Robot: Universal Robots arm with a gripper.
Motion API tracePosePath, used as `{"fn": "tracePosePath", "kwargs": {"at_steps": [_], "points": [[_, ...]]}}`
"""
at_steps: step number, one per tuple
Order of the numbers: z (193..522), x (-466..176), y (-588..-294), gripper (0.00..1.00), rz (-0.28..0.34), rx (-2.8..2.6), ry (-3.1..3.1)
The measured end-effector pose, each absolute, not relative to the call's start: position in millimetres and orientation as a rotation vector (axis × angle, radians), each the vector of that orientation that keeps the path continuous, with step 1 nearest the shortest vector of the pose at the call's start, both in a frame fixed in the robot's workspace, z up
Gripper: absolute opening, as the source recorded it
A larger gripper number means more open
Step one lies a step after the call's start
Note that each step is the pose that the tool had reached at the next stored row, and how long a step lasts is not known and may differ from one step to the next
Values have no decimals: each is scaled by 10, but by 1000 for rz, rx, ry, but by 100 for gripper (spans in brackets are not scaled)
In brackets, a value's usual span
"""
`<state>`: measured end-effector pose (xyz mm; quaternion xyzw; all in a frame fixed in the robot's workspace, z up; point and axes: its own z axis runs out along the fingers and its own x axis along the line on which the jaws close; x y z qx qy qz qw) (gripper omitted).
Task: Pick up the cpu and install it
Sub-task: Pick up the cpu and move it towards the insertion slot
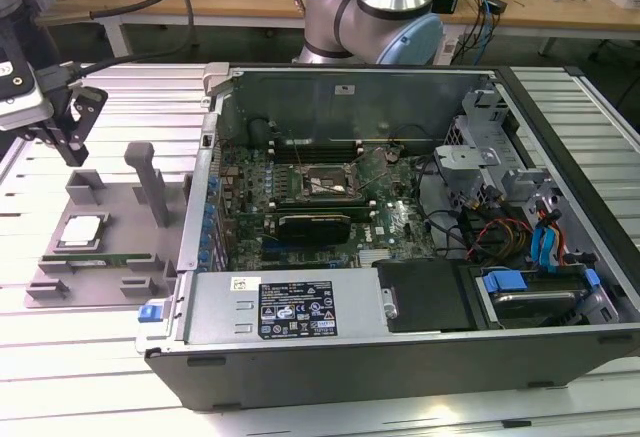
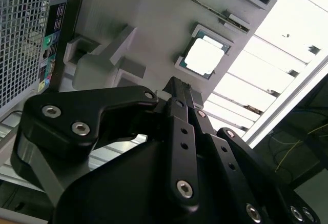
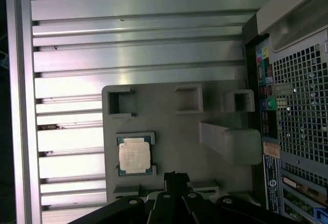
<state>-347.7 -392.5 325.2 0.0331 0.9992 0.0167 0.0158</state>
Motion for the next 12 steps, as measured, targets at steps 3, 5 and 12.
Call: {"fn": "tracePosePath", "kwargs": {"at_steps": [3,5,12], "points": [[3251,-3478,-3925,11,52,103,3108],[3241,-3478,-3925,11,52,103,3108],[3196,-3496,-3925,11,52,103,3108]]}}
